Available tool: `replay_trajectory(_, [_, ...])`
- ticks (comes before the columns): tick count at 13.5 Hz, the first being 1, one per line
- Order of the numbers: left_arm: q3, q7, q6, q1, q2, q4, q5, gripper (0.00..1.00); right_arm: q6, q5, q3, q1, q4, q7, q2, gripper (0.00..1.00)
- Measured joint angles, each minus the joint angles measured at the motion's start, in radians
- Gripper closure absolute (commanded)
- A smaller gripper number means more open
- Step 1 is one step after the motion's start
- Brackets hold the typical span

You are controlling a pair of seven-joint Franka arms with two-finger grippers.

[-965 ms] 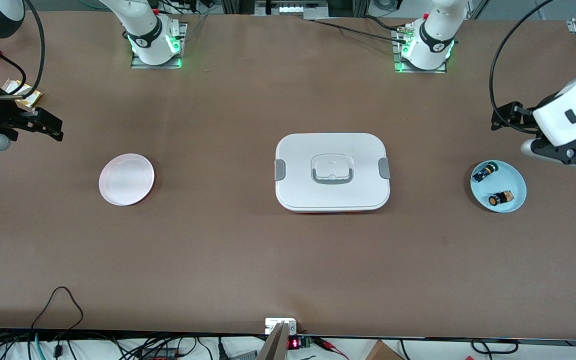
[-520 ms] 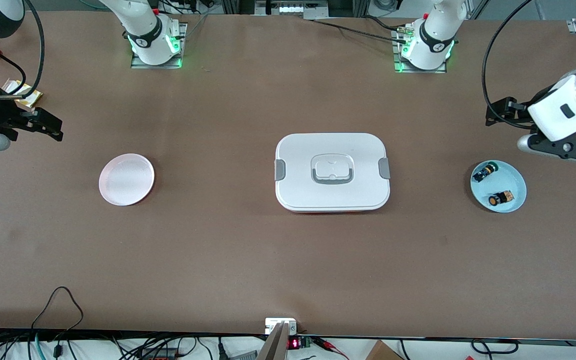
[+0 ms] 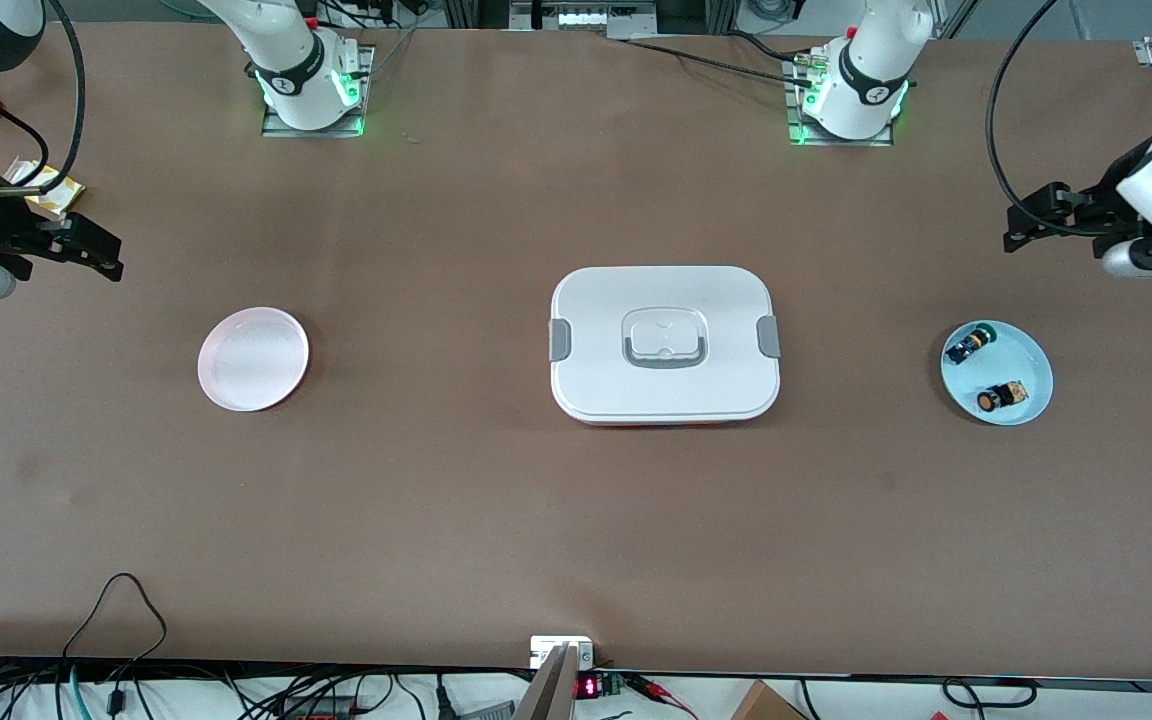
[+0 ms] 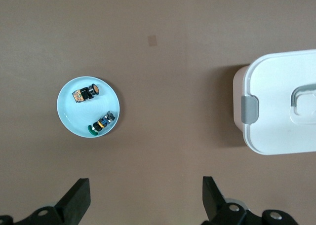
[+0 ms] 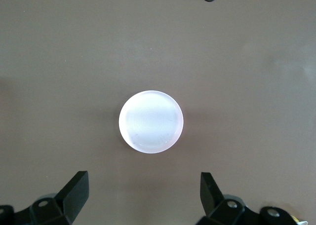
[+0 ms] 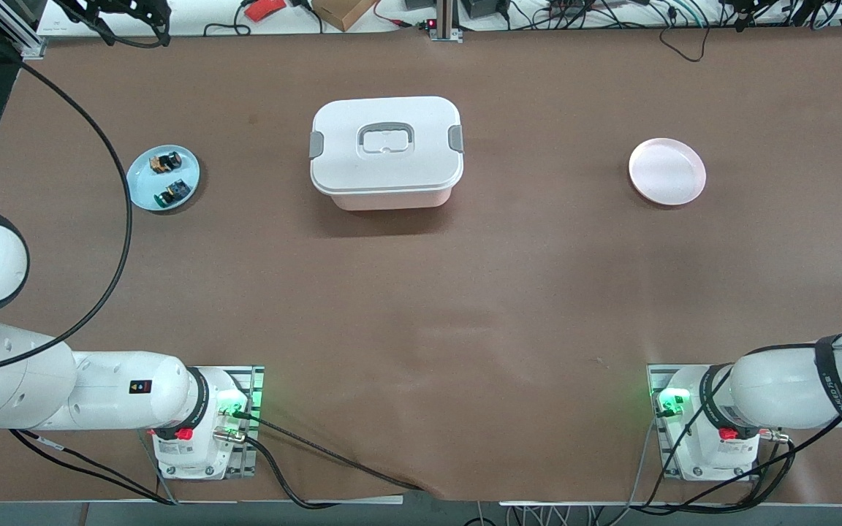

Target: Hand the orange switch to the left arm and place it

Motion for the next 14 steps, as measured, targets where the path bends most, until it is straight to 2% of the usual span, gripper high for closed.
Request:
replay_trajectory(5, [0.019,-0.038,0.081,-0.024,-0.018,-0.065,-0.001,0.00,0.000,0.000,0.000,0.000,0.002,0.000,0.000,0.00])
replay_trajectory(14, [-0.002,-0.047,0.100,-0.032,-0.019,-0.069,0.009,0.00,-0.001,0.000,0.000,0.000,0.003,0.000,0.000,0.00])
